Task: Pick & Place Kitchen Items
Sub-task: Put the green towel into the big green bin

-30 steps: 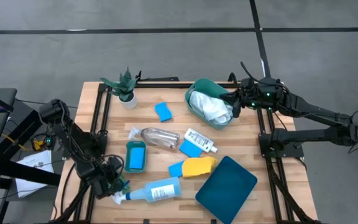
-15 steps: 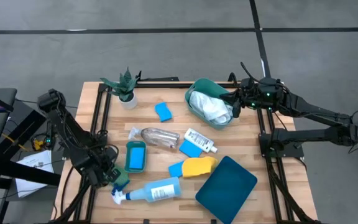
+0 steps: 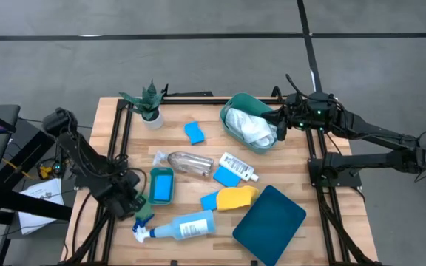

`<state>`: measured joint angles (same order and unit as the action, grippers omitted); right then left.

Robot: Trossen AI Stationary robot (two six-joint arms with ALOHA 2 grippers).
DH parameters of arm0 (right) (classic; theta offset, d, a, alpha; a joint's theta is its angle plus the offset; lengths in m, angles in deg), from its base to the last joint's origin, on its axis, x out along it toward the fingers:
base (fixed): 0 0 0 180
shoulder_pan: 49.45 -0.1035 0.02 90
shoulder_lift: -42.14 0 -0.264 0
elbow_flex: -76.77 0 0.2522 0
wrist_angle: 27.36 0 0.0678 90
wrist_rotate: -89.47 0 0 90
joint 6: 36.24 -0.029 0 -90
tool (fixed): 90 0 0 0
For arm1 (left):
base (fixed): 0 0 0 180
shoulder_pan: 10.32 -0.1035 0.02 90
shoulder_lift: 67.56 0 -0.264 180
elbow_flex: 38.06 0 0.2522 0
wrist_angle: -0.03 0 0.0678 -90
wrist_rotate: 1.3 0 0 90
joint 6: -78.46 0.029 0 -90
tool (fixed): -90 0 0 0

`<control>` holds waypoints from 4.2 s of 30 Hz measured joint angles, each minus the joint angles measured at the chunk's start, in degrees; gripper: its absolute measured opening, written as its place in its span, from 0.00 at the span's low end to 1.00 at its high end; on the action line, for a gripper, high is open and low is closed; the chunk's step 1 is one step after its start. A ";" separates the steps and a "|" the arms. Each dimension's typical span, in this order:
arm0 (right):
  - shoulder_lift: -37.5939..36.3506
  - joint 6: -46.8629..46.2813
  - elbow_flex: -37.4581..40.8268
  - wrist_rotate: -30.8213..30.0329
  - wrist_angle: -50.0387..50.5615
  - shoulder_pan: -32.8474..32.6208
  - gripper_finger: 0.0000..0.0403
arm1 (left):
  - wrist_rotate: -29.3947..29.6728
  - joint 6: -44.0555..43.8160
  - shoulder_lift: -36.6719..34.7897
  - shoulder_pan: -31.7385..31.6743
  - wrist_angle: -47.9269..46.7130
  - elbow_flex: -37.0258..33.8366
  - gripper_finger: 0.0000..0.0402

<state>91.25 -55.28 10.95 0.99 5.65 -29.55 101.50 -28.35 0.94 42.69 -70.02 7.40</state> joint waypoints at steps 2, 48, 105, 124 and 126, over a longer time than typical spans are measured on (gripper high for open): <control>0.01 0.00 0.00 0.01 -0.02 0.00 0.00 | -0.22 0.31 1.67 -0.82 2.08 0.00 0.00; 0.01 1.66 0.00 0.62 -0.04 0.02 0.00 | -2.37 4.39 9.88 3.54 24.34 -1.99 0.49; 0.00 3.90 0.01 0.62 -0.42 0.09 0.00 | 1.84 12.78 -20.21 1.37 22.00 -2.69 0.00; -0.01 4.09 0.02 0.64 -0.44 0.09 0.00 | 9.48 22.37 -24.29 1.35 33.34 -2.64 0.00; 0.01 4.19 0.00 0.97 -0.44 0.09 0.00 | 10.78 23.62 -24.26 1.35 35.54 -2.64 0.00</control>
<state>91.26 -51.09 10.96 1.96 5.21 -29.46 112.28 -4.72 -23.32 44.04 -34.48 4.75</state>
